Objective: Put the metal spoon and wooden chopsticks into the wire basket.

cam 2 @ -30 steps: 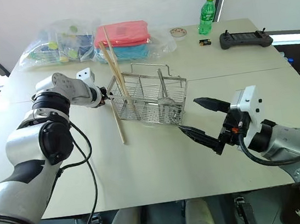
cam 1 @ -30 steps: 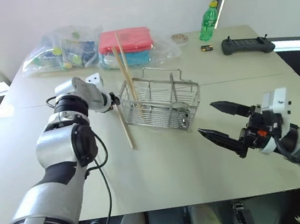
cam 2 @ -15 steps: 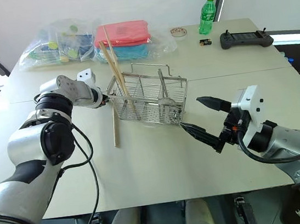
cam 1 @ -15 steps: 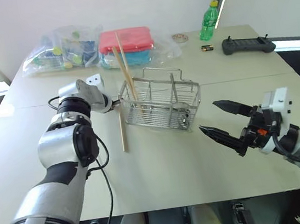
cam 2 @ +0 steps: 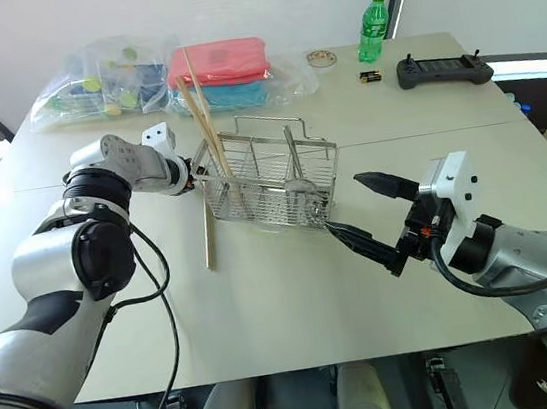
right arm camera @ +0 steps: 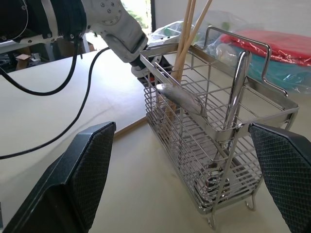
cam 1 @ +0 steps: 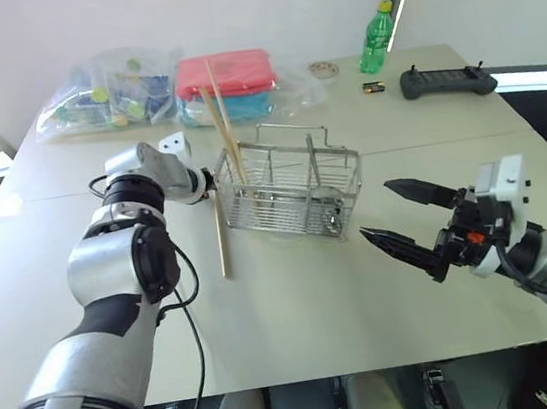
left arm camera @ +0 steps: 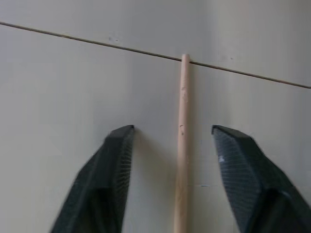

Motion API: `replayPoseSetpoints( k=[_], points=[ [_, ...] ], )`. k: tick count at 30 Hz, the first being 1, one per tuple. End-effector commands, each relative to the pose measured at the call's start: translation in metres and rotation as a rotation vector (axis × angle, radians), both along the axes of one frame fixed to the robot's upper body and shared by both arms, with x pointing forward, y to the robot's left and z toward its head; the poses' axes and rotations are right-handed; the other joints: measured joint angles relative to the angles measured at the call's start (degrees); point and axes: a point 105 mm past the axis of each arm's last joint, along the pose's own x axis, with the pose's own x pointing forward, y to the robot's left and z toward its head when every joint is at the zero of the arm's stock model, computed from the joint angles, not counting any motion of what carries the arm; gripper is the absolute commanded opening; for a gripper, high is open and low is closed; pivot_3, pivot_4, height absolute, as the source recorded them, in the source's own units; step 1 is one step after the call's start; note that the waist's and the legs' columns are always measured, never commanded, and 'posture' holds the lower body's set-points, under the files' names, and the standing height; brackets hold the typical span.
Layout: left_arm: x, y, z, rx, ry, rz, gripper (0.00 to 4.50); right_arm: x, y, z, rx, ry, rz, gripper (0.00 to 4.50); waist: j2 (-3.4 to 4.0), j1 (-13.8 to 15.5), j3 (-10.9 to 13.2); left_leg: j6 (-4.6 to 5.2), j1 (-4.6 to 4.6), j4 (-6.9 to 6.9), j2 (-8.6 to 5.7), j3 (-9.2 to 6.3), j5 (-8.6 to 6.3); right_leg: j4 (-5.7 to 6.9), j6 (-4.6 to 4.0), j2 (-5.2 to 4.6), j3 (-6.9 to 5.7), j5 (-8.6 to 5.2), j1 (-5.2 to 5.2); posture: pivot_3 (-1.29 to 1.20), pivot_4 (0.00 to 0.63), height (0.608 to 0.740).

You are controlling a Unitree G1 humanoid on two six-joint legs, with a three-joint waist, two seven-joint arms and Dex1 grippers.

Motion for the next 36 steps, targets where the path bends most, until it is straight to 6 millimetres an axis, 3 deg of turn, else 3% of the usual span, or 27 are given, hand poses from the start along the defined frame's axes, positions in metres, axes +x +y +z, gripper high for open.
replayPoseSetpoints(
  k=[1, 7, 17, 25, 31, 36],
  points=[
    [0.003, 0.016, 0.018, 0.058, -0.025, 0.017, 2.83, 0.0, -0.002, 0.006, 0.002, -0.032, 0.002, 4.5, -0.02, -0.66, 0.01, 0.0, -0.02, -0.01, 0.0, -0.01, 0.0, 0.01, 0.0, 0.0, 0.0, 0.0, -0.02, 0.0, 0.15, 0.692],
    [0.006, 0.013, 0.027, 0.088, -0.054, -0.008, 2.83, 0.002, -0.001, 0.005, 0.003, -0.028, 0.007, 4.5, -0.06, -0.66, 0.04, 0.0, -0.12, -0.02, -0.01, 0.0, 0.0, -0.02, 0.0, 0.0, 0.0, 0.0, -0.09, 0.0, 0.15, 0.692],
    [0.004, -0.005, 0.003, 0.109, -0.031, -0.044, 2.83, 0.003, -0.001, 0.008, 0.001, -0.038, 0.002, 4.5, -0.07, -0.73, 0.05, 0.0, -0.12, -0.02, -0.01, -0.01, 0.0, -0.02, 0.0, -0.01, 0.0, 0.0, -0.09, 0.0, 0.15, 0.692],
    [0.003, -0.002, -0.009, 0.125, -0.023, -0.032, 2.83, 0.001, -0.004, 0.009, 0.005, -0.042, -0.022, 4.5, -0.05, -0.68, 0.04, 0.0, -0.04, 0.01, -0.01, -0.01, 0.0, 0.0, 0.01, -0.01, 0.0, 0.0, -0.02, 0.0, 0.15, 0.692],
    [0.001, -0.006, -0.013, 0.098, -0.006, -0.039, 0.05, 0.0, -0.005, 0.009, 0.011, -0.044, -0.032, 4.5, -0.02, -0.45, 0.02, 0.0, -0.04, 0.02, -0.01, -0.02, 0.0, 0.0, 0.01, -0.01, 0.0, 0.0, 0.0, 0.0, 0.15, 0.692],
    [0.0, -0.008, -0.014, 0.087, -0.001, -0.043, 0.05, 0.002, -0.006, 0.01, 0.016, -0.046, -0.037, 4.5, -0.02, -0.42, 0.02, 0.0, -0.04, 0.04, -0.04, -0.03, 0.0, -0.02, 0.02, -0.03, 0.0, 0.01, 0.05, 0.0, 0.15, 0.692]
  ],
)
